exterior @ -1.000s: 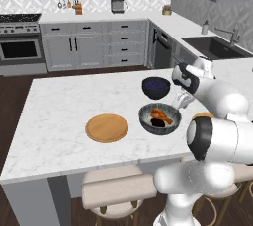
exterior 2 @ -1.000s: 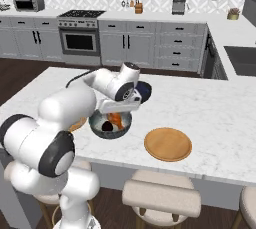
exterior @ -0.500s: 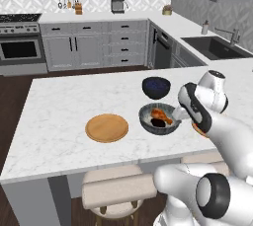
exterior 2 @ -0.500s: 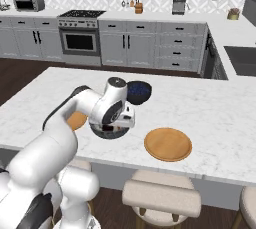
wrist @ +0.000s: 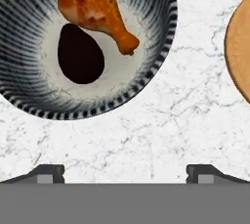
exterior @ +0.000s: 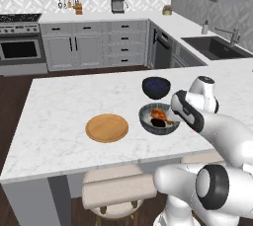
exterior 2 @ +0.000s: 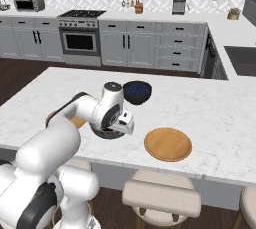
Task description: Pick the chicken drumstick and avocado from their plates and place them in the bowl. Then put the bowl in the fridge.
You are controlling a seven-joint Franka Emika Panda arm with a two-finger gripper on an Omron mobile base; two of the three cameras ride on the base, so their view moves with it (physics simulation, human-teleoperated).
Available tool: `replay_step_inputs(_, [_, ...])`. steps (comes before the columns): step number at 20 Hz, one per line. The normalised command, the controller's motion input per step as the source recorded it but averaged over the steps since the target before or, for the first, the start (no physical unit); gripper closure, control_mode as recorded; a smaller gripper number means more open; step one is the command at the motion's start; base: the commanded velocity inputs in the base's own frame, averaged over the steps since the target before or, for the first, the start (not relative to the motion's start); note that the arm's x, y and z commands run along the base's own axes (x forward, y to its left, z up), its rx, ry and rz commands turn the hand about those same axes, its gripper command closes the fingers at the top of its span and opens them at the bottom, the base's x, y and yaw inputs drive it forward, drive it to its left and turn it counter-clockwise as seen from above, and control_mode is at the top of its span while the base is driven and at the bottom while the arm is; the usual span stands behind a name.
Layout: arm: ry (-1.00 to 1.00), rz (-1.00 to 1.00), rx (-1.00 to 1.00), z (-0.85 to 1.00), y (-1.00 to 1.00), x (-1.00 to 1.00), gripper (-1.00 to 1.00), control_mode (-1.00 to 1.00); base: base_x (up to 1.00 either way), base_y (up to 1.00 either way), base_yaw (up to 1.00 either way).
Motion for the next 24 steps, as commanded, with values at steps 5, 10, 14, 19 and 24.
replay_step_inputs(5, [0.15,-0.14,0.12,-0.06,-0.2,0.33,-1.0,-1.0,0.0,0.0,0.0])
replay_step_inputs(10, [0.02,-0.2,0.05,-0.14,0.17,0.49,-1.0,-1.0,0.0,0.0,0.0])
replay_step_inputs(14, [0.03,-0.25,0.01,-0.3,0.45,0.11,-1.0,-1.0,0.0,0.0,0.0])
replay_step_inputs(19, [0.1,-0.24,0.0,-0.42,0.11,0.0,-1.0,-1.0,0.0,0.0,0.0])
replay_step_inputs(24, [0.05,-0.19,0.0,-0.32,0.0,0.0,-1.0,-1.0,0.0,0.0,0.0])
